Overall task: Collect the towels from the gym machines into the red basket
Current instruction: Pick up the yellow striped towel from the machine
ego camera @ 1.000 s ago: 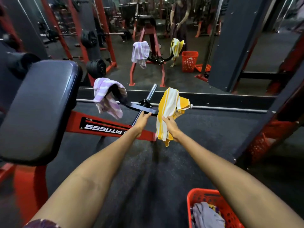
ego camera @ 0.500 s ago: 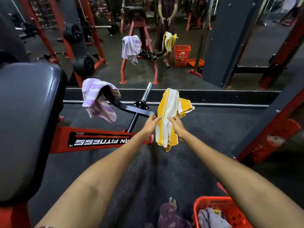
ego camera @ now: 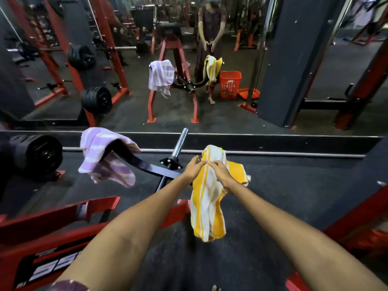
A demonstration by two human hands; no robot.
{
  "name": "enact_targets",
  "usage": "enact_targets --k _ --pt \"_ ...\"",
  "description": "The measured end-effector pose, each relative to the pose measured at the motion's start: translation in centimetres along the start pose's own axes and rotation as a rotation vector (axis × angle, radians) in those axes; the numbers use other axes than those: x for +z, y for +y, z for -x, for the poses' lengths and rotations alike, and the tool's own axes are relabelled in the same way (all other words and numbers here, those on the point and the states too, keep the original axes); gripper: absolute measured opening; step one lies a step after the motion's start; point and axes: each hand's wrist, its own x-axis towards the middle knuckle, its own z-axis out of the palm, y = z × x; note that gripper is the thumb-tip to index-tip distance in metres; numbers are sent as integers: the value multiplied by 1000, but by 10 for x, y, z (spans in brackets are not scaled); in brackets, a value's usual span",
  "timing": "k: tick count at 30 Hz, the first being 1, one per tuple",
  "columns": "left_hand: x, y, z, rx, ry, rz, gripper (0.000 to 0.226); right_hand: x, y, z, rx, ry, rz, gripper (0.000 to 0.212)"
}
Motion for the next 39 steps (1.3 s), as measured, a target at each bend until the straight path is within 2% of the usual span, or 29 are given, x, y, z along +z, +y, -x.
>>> enact_targets --k 1,4,6,8,10,16,19,21,26,29,33,36,39 --pt "5 0 -12 16 -11 -15 19 -5 -1 -11 9 4 6 38" --pt "17 -10 -42 -13 -48 -35 50 -13 3 -40 33 46 44 17" --pt "25 -44 -86 -22 -53 -41 58 -14 6 -50 63 42 40 17" --pt "26 -54 -106 -55 -71 -35 56 -14 10 -61 84 33 16 33" --pt "18 -28 -84 -46 -86 -60 53 -11 11 -67 114 46 13 39" --pt "17 -30 -111 15 -92 -138 56 2 19 -97 186 267 62 9" --pt "21 -42 -120 44 -38 -129 45 13 17 -101 208 366 104 48" --pt "22 -49 -122 48 11 -109 39 19 15 -102 221 426 109 57" --pt "30 -55 -123 -2 119 -13 42 19 15 -110 269 498 69 78" --pt "31 -51 -123 -26 133 -35 36 13 13 -108 317 471 28 82" --pt "27 -47 -126 -32 65 41 27 11 15 -100 347 462 21 76" --pt "23 -43 -119 -70 21 163 27 10 18 -92 349 501 66 84" --pt "17 -43 -107 -98 -49 322 24 9 20 -82 307 474 -48 90"
